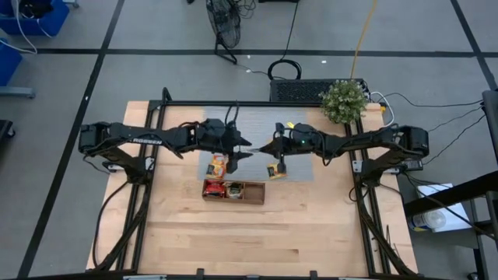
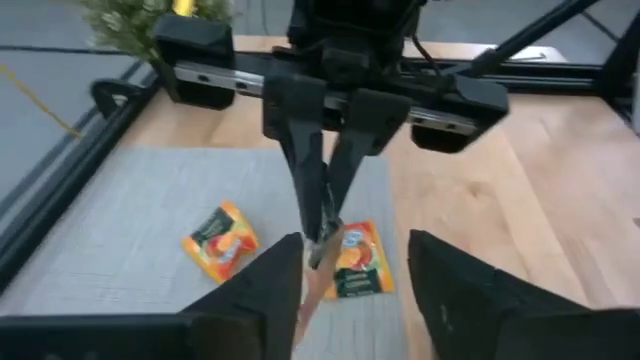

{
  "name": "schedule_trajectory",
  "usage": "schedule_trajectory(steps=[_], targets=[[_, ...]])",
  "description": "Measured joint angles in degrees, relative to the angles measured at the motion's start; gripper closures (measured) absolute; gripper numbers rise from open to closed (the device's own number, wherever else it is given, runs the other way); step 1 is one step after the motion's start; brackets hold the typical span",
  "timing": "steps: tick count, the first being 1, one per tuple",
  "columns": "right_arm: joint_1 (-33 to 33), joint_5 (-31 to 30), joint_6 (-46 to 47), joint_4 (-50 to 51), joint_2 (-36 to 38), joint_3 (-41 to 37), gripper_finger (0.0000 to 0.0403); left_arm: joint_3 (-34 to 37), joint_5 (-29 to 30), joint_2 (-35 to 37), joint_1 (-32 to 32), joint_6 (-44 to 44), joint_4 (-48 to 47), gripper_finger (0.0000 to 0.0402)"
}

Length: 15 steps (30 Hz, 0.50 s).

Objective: Pick & Place Tea
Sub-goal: Put the brown tea bag into the middle section of the wooden organizer

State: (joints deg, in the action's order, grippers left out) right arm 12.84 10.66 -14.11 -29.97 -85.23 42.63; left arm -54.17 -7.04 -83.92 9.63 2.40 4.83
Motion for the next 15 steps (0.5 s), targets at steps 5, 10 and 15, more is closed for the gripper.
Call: schedule_trajectory(steps=[5, 10, 15], targets=[[-0.3, 0.4, 0.0, -1.5, 0.0, 0.0, 0.0403, 0.0, 2.9, -0.8, -0.8, 0.1, 2.4, 0.0189], [-0.9, 1.4, -0.1, -2.0, 0.0, 0.0, 0.0403, 0.0, 3.1, -2.4, -0.2, 0.3, 3.0, 0.0189], [-0.9, 1.4, -0.2, -2.0, 0.0, 0.0, 0.0403, 0.0, 3.2, -3.3, 0.2, 2.6, 3.1, 0.0232]])
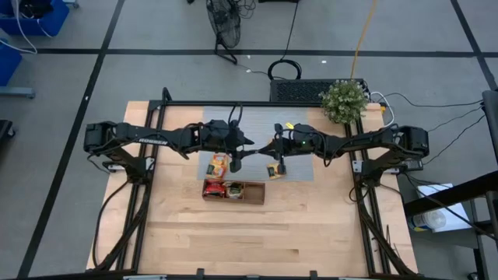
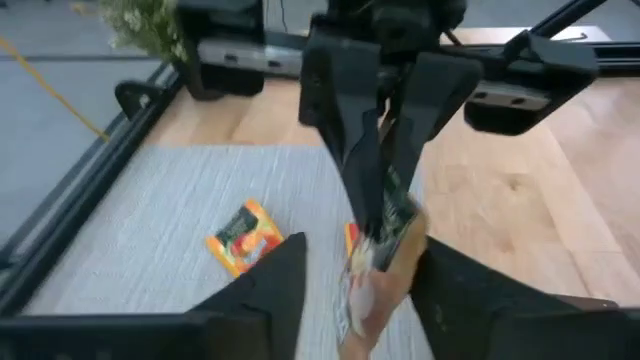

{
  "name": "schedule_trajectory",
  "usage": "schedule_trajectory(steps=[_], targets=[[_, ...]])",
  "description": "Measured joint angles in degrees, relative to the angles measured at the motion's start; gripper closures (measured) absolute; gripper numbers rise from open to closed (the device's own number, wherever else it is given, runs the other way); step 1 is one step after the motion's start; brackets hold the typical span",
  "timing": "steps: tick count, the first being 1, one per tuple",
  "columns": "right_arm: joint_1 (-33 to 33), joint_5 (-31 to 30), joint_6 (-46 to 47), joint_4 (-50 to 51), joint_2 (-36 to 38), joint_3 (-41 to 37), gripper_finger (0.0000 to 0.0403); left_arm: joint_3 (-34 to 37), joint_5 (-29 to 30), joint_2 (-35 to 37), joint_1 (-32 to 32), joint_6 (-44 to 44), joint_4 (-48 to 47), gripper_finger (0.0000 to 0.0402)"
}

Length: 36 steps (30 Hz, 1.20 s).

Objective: Pick & Place Tea
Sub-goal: Put the brown tea bag into the middle section of the wooden organizer

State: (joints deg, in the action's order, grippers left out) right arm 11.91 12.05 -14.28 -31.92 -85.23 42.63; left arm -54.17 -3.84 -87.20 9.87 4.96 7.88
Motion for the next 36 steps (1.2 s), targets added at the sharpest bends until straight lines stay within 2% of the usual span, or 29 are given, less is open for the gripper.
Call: schedule_trajectory(steps=[9, 15, 19, 23, 29, 31, 34, 36], targets=[[0.0, 0.0, -0.3, 0.6, 0.0, 0.0, 0.0403, 0.0, -1.5, 0.9, -0.2, 4.1, 1.6, 0.0390], [0.0, -0.1, -0.1, 0.1, 0.0, 0.1, 0.0403, 0.0, -0.6, 2.6, -2.5, 8.0, -1.0, 0.0398], [0.0, -2.3, -0.4, 1.4, 0.4, 0.2, 0.0403, 0.0, 0.4, 5.5, -6.4, 10.6, -6.8, 0.0399], [0.2, -6.9, -2.0, 4.9, 0.9, -0.1, 0.0402, 2.0, 1.2, 7.2, -10.5, 4.5, -10.4, 0.0400], [0.0, -6.3, -2.9, 6.0, 2.2, 0.1, 0.0402, 12.4, 3.2, 8.5, -16.6, -3.2, 4.8, 0.0400], [0.1, -6.5, -2.8, 6.1, 2.1, 0.0, 0.0402, 15.3, 5.9, 10.0, -18.4, -4.5, 10.4, 0.0400], [0.0, -6.2, -1.9, 5.7, 2.4, 0.0, 0.0402, 19.3, 11.7, 12.0, -20.6, -4.4, 13.5, 0.0401], [-0.1, -5.9, -1.1, 5.6, 2.4, 0.0, 0.0402, 21.3, 13.6, 13.5, -21.7, -4.6, 15.3, 0.0401]])
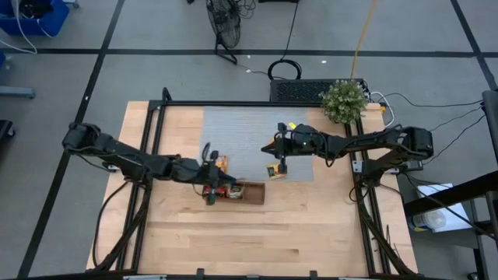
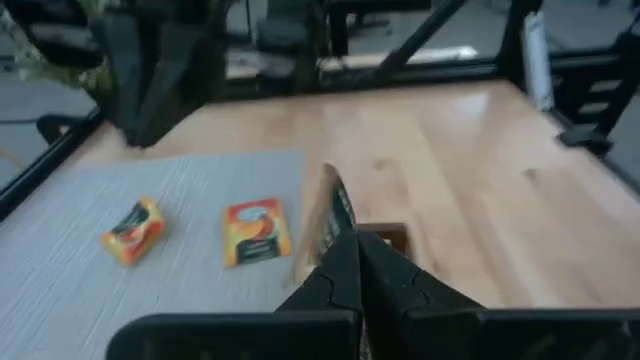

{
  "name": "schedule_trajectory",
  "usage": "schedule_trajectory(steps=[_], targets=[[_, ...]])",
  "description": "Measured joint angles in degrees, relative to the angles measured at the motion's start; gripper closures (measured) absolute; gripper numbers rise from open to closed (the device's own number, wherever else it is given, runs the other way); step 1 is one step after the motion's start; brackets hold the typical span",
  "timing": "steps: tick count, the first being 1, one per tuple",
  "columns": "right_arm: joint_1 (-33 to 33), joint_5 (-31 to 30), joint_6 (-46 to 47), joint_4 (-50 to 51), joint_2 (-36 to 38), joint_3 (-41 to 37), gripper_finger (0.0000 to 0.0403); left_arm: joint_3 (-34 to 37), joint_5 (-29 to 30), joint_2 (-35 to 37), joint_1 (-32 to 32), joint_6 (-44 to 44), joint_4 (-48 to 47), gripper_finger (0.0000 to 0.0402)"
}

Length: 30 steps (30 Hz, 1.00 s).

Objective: Pick & Place Tea
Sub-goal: Put the brown tea bag into the middle section of the wooden organizer

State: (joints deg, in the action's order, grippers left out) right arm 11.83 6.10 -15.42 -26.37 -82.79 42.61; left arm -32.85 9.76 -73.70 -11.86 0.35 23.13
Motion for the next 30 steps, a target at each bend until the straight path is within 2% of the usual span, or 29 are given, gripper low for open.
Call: schedule_trajectory(steps=[5, 9, 18, 26, 30], targets=[[0.1, -0.2, 0.4, -0.1, 0.0, 0.0, 0.0402, 3.0, 3.6, 1.9, -2.3, -2.2, 3.0, 0.0401], [0.1, -0.1, 0.7, -0.3, 0.0, 0.0, 0.0402, 3.7, 4.3, 2.1, -5.5, -5.2, 7.1, 0.0401], [0.1, -0.1, 0.7, -0.3, 0.0, 0.0, 0.0403, 3.8, 14.6, -2.1, -13.5, -8.1, 7.1, 0.0401], [0.1, -0.1, 1.1, -0.3, 0.0, 0.0, 0.0403, 3.9, 15.7, -9.5, -13.8, -8.8, 11.6, 0.0401], [0.1, -0.1, 1.2, -0.4, 0.0, 0.0, 0.0403, 3.9, 15.8, -10.5, -13.2, -9.6, 11.5, 0.0401]])
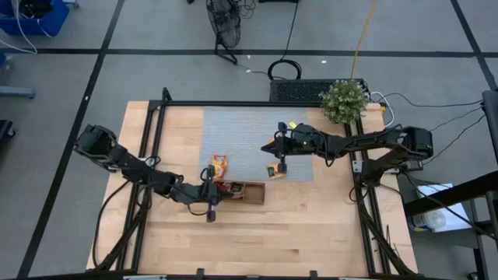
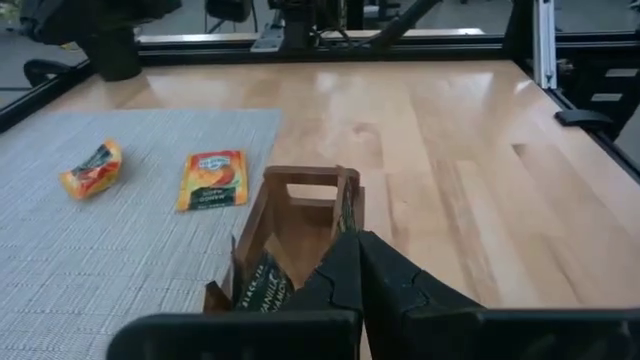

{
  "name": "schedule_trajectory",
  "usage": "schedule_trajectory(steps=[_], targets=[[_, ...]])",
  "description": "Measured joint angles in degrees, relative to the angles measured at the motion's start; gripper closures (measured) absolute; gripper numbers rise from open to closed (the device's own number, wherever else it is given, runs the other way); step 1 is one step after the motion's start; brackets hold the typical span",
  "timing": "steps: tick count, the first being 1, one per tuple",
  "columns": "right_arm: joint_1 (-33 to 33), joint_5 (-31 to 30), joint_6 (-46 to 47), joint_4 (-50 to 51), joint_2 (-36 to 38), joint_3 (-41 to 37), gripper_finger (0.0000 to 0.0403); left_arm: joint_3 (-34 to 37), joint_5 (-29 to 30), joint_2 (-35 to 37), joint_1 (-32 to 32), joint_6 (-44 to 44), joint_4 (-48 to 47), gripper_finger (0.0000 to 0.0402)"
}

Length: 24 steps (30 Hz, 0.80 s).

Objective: Pick & Place Tea
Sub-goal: Put the brown tea bag into the middle section of the wooden organizer

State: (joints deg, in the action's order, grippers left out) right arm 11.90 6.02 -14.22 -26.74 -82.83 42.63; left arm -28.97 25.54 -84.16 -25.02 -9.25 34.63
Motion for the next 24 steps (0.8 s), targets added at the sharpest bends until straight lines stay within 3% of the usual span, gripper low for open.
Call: schedule_trajectory(steps=[8, 12, 24], targets=[[0.0, 0.0, 0.0, 0.0, 0.0, 0.0, 0.0403, 0.0, 0.6, 0.0, 0.0, -1.5, -2.6, 0.0401], [0.0, 0.0, 0.0, 0.0, 0.0, 0.0, 0.0403, 0.0, 3.6, 0.0, 0.1, -5.0, -6.3, 0.0401], [0.0, 0.0, 0.0, 0.0, 0.0, 0.0, 0.0403, 6.7, 4.7, 0.0, 0.1, -5.9, 0.5, 0.0401]])
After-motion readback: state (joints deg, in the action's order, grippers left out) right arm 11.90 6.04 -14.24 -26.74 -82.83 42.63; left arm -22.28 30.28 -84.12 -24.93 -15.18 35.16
